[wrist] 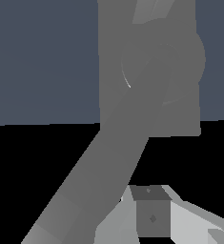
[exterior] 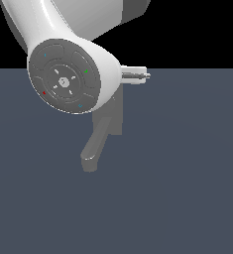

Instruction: Turn on the faucet by rotating a designated handle.

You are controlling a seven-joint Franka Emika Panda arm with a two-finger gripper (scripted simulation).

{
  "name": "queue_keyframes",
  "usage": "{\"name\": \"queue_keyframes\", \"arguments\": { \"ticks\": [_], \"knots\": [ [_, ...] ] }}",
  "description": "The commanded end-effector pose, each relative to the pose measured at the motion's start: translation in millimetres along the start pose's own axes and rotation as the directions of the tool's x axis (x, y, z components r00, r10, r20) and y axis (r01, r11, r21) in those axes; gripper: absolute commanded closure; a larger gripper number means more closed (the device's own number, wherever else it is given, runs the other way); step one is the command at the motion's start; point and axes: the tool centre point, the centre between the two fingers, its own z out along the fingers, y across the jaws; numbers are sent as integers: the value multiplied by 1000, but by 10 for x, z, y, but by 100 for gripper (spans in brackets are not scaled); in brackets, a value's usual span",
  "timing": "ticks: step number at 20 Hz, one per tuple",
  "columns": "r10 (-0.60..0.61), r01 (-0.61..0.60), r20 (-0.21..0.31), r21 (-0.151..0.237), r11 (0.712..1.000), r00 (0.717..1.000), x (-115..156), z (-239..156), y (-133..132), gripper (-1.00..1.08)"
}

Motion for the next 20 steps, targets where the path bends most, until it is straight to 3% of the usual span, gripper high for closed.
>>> {"name": "queue_keyframes", "arguments": {
  "ticks": [1, 6, 7, 20],
  "knots": [
    [3, -4, 23, 23, 1000, 1000, -87, 63, -226, 108],
    [4, -5, 31, 27, 1000, 999, -89, 77, -397, 108],
    [8, -8, 2, 24, 1000, 1000, 55, -17, -305, 108],
    [6, -7, 19, 26, 1000, 1000, 253, 37, -630, 108]
  ]
}}
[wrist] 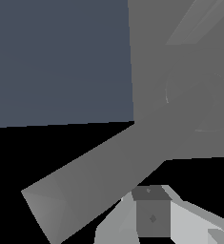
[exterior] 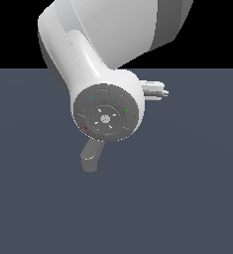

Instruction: Turn on the faucet by rotating a designated handle.

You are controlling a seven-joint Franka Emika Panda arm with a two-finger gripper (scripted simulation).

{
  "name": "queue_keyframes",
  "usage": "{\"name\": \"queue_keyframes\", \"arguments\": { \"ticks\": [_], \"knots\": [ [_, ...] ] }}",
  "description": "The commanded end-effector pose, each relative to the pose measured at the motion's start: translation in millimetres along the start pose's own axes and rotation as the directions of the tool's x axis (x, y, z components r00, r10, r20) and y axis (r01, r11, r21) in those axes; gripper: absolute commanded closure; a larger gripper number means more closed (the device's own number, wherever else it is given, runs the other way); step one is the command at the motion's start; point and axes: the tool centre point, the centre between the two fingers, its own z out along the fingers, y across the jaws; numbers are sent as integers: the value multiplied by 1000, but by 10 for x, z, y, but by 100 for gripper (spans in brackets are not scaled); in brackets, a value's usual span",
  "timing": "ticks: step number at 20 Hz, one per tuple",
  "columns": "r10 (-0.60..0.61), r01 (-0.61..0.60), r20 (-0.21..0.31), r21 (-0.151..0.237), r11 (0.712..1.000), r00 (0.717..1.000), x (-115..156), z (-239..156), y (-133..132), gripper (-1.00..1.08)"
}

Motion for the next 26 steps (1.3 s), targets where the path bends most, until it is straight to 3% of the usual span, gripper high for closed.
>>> {"name": "queue_keyframes", "arguments": {
  "ticks": [1, 12, 26],
  "knots": [
    [-20, 20, 10, 6, 1000, 1000, -47, 63, -195, 108],
    [-14, 14, 25, 12, 1000, 1000, 68, 93, -392, 108],
    [-18, 18, 24, 10, 1000, 1000, 456, 108, -525, 108]
  ]
}}
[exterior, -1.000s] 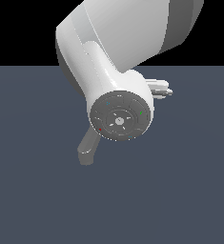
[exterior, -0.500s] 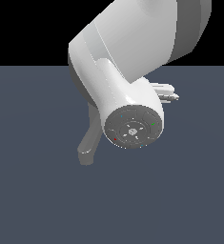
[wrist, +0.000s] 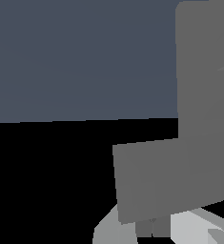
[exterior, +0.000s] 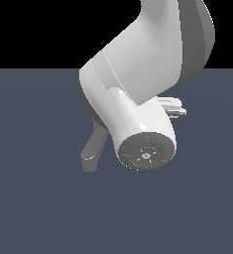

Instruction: Turn on the faucet by rotating a designated handle.

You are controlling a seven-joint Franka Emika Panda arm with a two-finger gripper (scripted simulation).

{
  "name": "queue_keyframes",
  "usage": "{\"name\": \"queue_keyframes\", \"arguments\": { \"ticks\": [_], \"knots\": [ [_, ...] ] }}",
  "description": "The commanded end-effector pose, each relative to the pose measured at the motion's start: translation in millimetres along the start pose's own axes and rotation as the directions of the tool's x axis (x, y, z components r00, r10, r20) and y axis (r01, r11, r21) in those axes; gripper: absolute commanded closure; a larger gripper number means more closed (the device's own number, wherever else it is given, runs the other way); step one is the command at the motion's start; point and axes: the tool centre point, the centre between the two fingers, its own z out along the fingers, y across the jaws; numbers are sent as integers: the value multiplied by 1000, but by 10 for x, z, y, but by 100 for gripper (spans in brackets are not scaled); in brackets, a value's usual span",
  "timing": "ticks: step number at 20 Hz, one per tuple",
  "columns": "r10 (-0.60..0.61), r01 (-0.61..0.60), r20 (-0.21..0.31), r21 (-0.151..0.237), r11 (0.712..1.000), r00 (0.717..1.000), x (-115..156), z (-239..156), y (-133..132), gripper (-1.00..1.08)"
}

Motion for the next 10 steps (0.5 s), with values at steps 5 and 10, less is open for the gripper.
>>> {"name": "queue_keyframes", "arguments": {
  "ticks": [5, 10],
  "knots": [
    [-2, 2, -2, -7, 1000, 1000, 196, 10, -34, 108],
    [-3, 3, -3, -8, 1000, 1000, 314, 13, -71, 108]
  ]
}}
